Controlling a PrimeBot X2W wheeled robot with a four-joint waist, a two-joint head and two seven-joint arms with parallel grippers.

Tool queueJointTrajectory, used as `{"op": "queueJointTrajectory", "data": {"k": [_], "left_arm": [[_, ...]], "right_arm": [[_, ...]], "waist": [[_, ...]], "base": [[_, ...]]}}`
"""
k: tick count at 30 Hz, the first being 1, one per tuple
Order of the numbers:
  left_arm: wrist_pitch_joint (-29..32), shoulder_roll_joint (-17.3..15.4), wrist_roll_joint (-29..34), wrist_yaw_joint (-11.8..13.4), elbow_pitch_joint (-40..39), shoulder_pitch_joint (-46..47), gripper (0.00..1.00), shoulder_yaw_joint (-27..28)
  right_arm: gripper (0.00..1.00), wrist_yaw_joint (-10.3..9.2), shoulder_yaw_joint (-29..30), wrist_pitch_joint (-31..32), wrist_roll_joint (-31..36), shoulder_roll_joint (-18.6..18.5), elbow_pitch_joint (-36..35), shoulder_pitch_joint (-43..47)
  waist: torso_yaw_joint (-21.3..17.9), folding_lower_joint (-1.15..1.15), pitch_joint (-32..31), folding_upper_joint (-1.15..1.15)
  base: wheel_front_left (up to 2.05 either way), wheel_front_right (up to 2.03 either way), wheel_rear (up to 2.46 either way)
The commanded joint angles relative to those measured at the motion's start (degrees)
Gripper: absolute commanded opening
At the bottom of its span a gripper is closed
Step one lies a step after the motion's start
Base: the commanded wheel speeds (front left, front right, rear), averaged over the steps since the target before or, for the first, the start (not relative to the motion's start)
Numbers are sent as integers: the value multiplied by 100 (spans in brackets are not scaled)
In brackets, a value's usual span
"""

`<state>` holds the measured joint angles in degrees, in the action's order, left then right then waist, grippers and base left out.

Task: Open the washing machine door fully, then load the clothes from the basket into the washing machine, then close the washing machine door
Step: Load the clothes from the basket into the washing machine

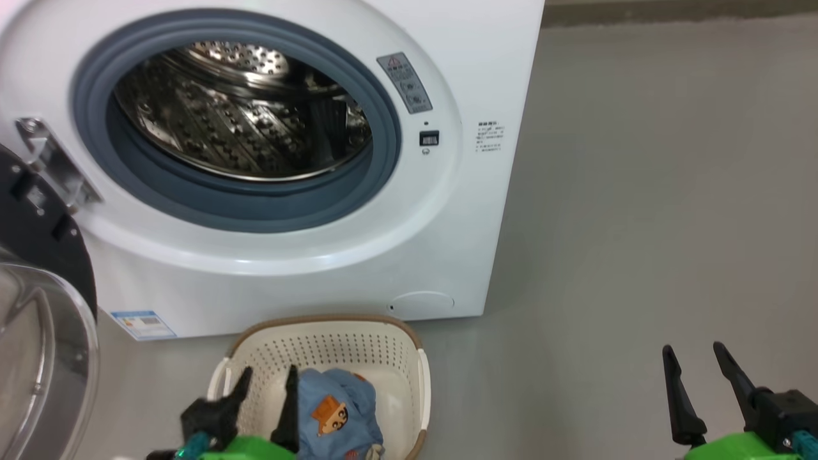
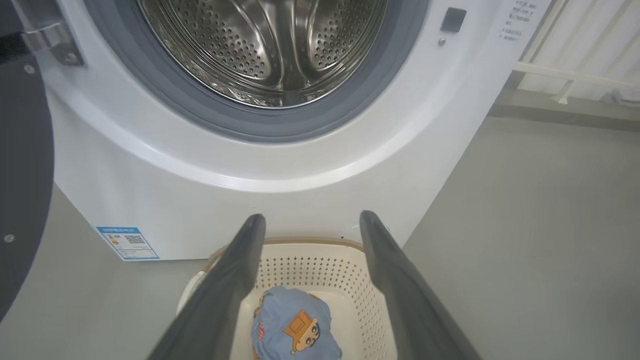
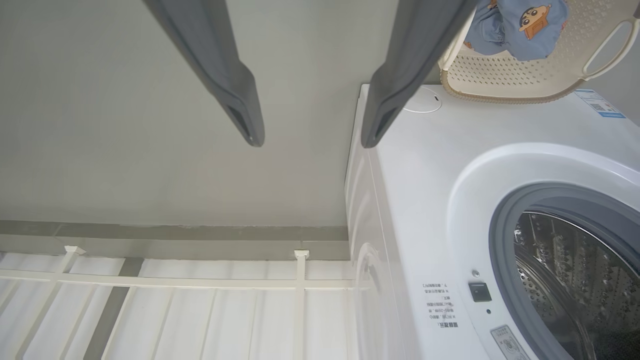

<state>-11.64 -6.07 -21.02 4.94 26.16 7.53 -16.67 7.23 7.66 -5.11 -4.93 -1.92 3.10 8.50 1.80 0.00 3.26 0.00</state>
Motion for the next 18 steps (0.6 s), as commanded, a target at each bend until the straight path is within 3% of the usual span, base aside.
{"op": "queueJointTrajectory", "data": {"k": [1, 10, 18], "left_arm": [[66, -12, -36, -85, 159, 367, 100, 138], [592, 136, -346, -582, 2326, 1579, 100, 19], [883, 191, -611, -766, 3756, 2497, 100, 119]], "right_arm": [[100, 25, -157, -23, 47, -96, -150, -282], [100, 25, -321, 3, 72, -96, -210, -675], [100, 25, -436, -44, -25, -109, -140, -1011]], "waist": [[-48, 0, 193, 0], [-399, 0, 907, 0], [-737, 0, 1671, 0]], "base": [[0, 0, 0], [0, 0, 0], [0, 0, 0]]}}
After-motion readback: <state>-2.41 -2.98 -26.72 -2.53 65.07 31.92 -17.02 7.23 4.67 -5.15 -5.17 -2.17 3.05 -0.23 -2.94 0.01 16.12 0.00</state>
